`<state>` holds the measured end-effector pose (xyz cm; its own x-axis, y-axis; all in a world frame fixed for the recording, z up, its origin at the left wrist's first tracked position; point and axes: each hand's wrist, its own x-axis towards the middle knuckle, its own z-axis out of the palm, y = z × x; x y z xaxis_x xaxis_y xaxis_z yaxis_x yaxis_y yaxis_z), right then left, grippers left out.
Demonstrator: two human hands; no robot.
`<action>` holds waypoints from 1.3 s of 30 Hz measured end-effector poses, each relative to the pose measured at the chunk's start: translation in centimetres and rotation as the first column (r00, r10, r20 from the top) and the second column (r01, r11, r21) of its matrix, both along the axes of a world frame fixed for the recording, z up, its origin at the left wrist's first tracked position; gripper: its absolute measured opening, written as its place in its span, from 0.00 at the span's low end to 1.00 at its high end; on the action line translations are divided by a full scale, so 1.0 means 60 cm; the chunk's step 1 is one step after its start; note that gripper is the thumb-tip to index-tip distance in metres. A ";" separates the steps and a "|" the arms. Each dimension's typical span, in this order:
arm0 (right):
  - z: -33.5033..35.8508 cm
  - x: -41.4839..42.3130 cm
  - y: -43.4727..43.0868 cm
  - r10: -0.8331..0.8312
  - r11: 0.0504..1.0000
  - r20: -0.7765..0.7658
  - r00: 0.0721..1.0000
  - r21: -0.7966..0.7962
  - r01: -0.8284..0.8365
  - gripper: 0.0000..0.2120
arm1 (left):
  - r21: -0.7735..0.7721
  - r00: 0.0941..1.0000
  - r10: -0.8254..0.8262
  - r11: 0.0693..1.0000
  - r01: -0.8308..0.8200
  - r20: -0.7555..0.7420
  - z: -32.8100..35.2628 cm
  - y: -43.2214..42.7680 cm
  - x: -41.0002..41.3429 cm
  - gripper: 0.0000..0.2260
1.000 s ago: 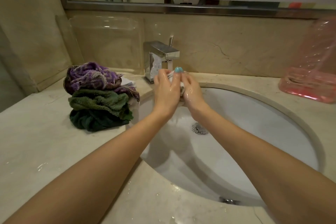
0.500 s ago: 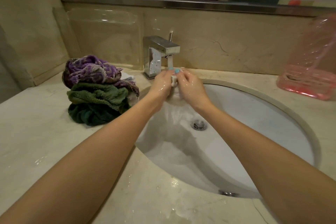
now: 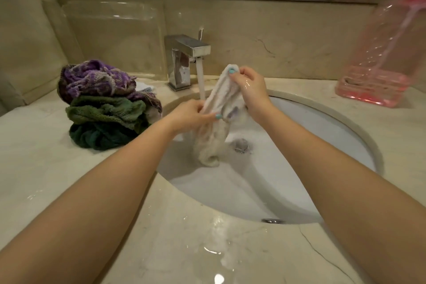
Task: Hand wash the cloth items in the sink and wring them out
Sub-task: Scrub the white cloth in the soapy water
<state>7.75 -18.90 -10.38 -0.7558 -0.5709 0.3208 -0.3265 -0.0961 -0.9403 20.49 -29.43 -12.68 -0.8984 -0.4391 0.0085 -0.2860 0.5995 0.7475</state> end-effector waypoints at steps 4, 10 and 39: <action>0.004 -0.015 0.004 -0.076 0.996 -0.001 0.997 -0.038 0.075 0.10 | 0.177 0.977 0.095 0.982 -0.060 -0.191 0.007 -0.012 0.012 0.13; -0.009 -0.016 -0.011 -0.154 0.977 -0.232 0.960 0.113 0.183 0.19 | 0.292 0.822 0.352 0.927 -0.237 -0.448 0.013 -0.015 0.007 0.17; 0.079 -0.047 0.045 -0.173 0.962 -0.162 0.971 0.183 0.202 0.13 | 0.155 0.797 0.315 0.949 -0.275 -0.515 0.058 0.046 -0.010 0.06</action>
